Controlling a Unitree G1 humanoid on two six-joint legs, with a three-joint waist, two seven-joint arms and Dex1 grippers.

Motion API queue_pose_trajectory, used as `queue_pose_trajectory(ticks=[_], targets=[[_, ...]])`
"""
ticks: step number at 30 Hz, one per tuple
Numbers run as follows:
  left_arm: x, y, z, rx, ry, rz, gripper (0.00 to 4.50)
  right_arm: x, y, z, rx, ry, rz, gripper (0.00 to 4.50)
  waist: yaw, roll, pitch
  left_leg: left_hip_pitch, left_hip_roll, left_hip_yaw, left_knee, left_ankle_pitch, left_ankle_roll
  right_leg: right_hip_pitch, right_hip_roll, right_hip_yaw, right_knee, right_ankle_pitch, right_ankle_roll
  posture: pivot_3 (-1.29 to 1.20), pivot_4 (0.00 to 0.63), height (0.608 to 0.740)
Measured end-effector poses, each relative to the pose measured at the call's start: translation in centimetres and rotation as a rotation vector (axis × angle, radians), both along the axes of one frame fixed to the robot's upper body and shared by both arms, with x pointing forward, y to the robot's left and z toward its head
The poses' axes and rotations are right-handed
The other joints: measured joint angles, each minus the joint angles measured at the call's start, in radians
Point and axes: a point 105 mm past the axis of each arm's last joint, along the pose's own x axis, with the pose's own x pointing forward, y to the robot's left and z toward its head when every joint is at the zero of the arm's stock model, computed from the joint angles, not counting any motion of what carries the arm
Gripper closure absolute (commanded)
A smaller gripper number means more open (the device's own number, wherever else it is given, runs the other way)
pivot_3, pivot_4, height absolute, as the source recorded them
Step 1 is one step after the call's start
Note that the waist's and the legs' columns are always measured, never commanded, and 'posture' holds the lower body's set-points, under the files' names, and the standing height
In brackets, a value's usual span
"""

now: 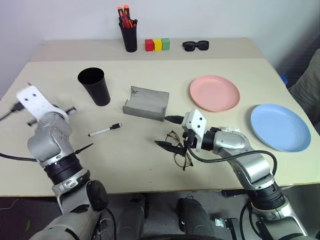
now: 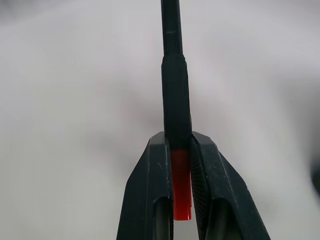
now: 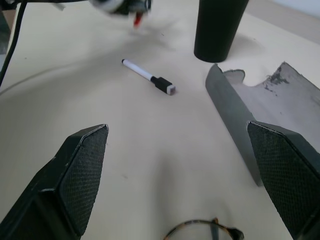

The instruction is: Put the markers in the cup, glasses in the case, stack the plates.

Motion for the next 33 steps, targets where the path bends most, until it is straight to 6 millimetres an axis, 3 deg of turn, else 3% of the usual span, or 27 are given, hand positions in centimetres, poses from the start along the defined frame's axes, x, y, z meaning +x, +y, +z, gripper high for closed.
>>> queue_pose_trajectory(ticks=[4, 8, 11, 15, 27, 31, 33], targets=[[0.8, -3.1, 6.2, 0.255, -0.255, -0.139, 4.38, 0.7, 0.9, 0.9, 0.047, -0.018, -0.014, 0.0, 0.017, -0.001, 0.0, 0.0, 0.0, 0.001, 0.001, -0.001, -0.001, 0.001, 0.0, 0.0, -0.001, 0.0, 0.0, 0.0, 0.15, 0.74], [2.7, -7.7, 8.6, 0.386, -0.339, -0.29, 4.38, 3.4, 1.3, 3.1, 0.159, -0.054, -0.152, 0.0, 0.015, -0.001, 0.0, 0.0, -0.001, 0.001, 0.001, 0.0, 0.001, 0.001, 0.0, 0.0, 0.0, 0.0, 0.0, 0.0, 0.15, 0.74], [4.2, -10.1, 8.1, 0.422, -0.346, -0.369, 4.38, 5.0, 0.7, 5.0, 0.225, -0.105, -0.253, 0.0, 0.012, -0.001, 0.0, 0.0, -0.001, 0.001, 0.0, 0.001, 0.001, 0.0, 0.0, 0.0, 0.0, 0.0, 0.0, 0.0, 0.15, 0.74], [5.6, -11.2, 6.1, 0.381, -0.317, -0.414, 4.38, 5.6, 0.4, 5.4, 0.26, -0.115, -0.304, 0.0, 0.006, -0.001, 0.0, 0.0, 0.0, 0.001, -0.001, 0.001, 0.002, -0.001, 0.001, 0.0, 0.001, 0.0, 0.0, 0.0, 0.15, 0.74], [6.4, -10.3, 4.8, 0.424, -0.282, -0.342, 4.38, 5.7, 0.8, 5.5, 0.275, -0.122, -0.32, 0.0, -0.01, -0.001, 0.0, 0.0, 0.0, 0.0, 0.0, 0.001, 0.002, 0.0, 0.001, 0.0, 0.002, 0.0, 0.001, 0.0, 0.15, 0.74], [6.3, -10.0, 3.8, 0.405, -0.26, -0.329, 2.75, 5.6, 0.9, 5.5, 0.276, -0.121, -0.315, 0.0, -0.011, -0.001, 0.0, 0.0, 0.0, 0.0, 0.0, 0.001, 0.002, -0.001, 0.002, 0.0, 0.002, 0.0, 0.001, 0.0, 0.15, 0.74], [6.2, -9.9, 3.3, 0.393, -0.248, -0.324, 1.73, 5.6, 1.0, 5.5, 0.276, -0.12, -0.313, 0.0, -0.01, -0.001, 0.0, 0.0, 0.0, 0.0, 0.0, 0.001, 0.002, -0.001, 0.002, 0.0, 0.002, 0.0, 0.001, 0.0, 0.15, 0.74]])
